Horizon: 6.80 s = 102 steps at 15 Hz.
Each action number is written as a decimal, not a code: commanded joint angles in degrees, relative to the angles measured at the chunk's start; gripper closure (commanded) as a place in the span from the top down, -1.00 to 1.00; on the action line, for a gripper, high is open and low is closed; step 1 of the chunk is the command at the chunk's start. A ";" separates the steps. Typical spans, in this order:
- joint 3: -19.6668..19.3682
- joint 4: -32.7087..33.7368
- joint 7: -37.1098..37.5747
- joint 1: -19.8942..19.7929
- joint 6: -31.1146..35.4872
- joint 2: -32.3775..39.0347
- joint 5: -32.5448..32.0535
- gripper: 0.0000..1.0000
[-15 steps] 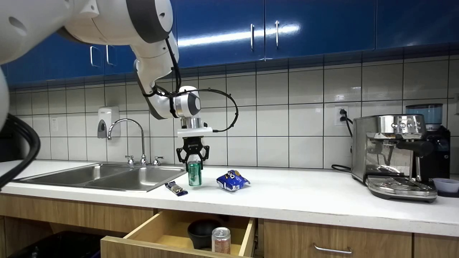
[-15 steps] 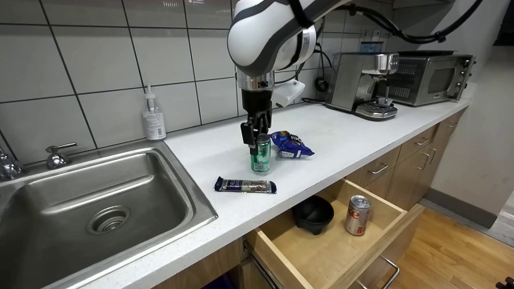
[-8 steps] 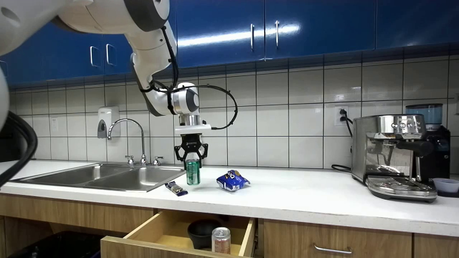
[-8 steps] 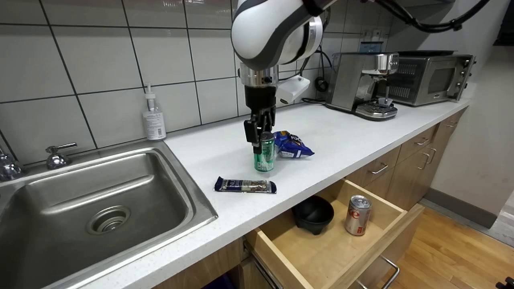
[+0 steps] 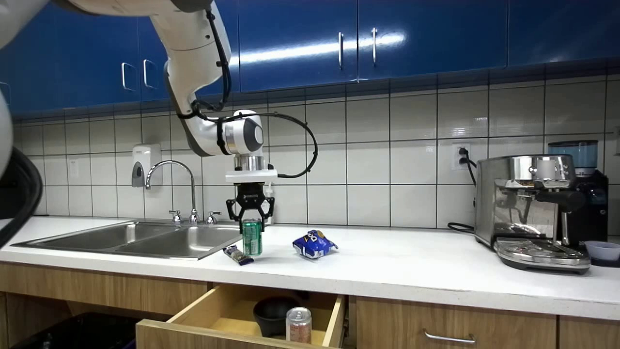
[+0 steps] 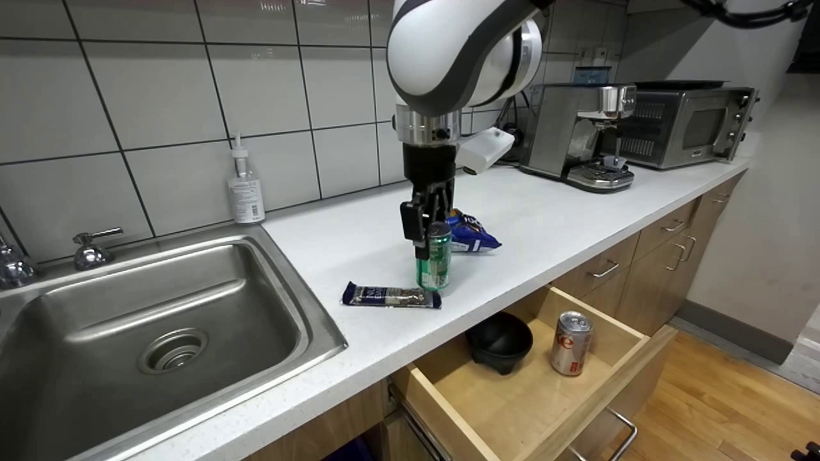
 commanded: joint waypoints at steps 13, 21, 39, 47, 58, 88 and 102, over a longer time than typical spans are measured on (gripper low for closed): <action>0.20 -31.49 0.42 -0.40 10.60 -20.87 0.01 -0.23; -0.29 -36.87 5.08 -0.28 17.40 -20.40 1.00 -0.23; -1.66 -39.86 9.35 0.34 34.95 -9.12 -0.82 -0.23; -1.95 -36.18 10.09 0.47 35.77 -2.61 -0.53 -0.23; -2.99 -33.33 11.44 1.62 34.49 0.02 -0.89 0.77; -1.89 -40.99 8.75 -1.99 17.14 -15.45 3.30 1.00; -1.79 -45.25 8.20 -2.41 15.56 -19.30 4.20 1.00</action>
